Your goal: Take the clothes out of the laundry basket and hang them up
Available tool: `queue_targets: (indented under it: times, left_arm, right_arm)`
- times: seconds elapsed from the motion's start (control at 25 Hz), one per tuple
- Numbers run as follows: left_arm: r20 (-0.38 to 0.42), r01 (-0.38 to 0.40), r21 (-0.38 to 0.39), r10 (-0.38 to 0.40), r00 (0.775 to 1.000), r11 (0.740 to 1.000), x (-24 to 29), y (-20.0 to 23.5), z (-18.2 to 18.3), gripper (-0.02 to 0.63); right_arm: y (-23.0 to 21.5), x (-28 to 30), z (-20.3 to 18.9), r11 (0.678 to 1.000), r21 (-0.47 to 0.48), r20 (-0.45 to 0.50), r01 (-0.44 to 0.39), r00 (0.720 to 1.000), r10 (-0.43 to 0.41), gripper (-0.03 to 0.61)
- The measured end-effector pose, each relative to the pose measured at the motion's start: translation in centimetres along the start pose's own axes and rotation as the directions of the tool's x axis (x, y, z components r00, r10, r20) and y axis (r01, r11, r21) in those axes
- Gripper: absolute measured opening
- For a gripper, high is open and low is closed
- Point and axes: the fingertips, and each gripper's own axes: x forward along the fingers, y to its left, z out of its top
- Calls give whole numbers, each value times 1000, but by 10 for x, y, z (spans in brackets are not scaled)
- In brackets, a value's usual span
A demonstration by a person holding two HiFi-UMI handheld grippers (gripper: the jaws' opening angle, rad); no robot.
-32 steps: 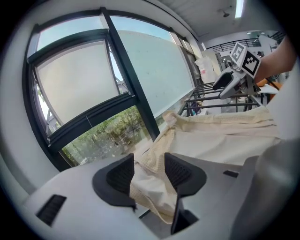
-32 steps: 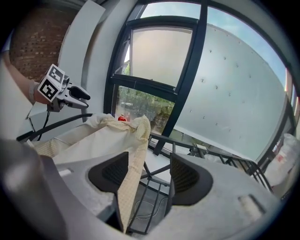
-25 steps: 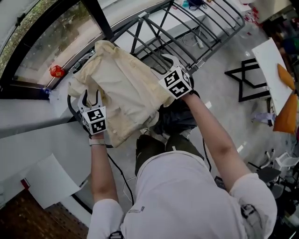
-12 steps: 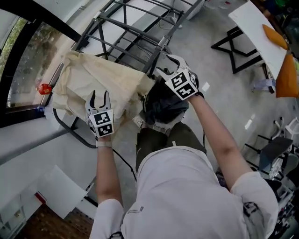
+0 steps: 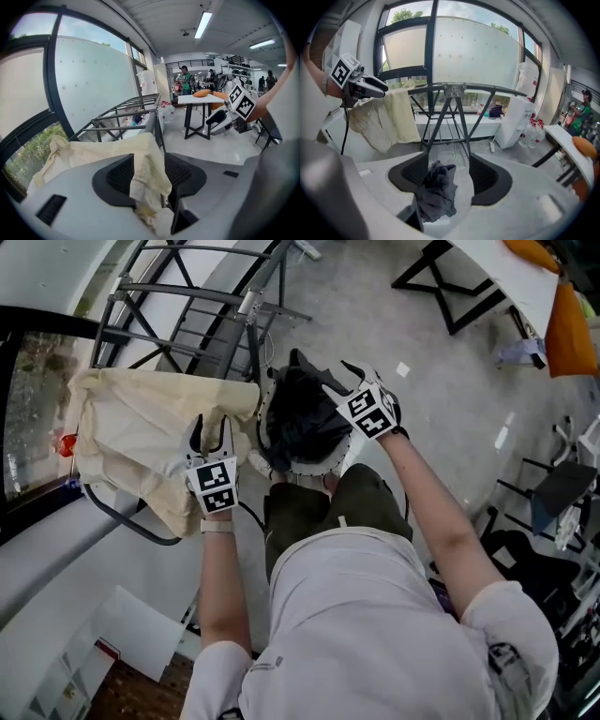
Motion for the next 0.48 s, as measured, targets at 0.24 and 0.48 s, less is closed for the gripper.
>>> queue_targets:
  times: [0.24, 0.48]
  left_arm:
    - [-72, 69, 8, -68, 995, 998, 16, -54, -13, 186]
    - [-134, 96, 8, -94, 986, 995, 25, -88, -32, 186]
  right_arm:
    - [-4, 5, -104, 996, 88, -118, -24, 992, 34, 261]
    - [3, 29, -185, 989, 124, -224, -80, 969, 107, 261]
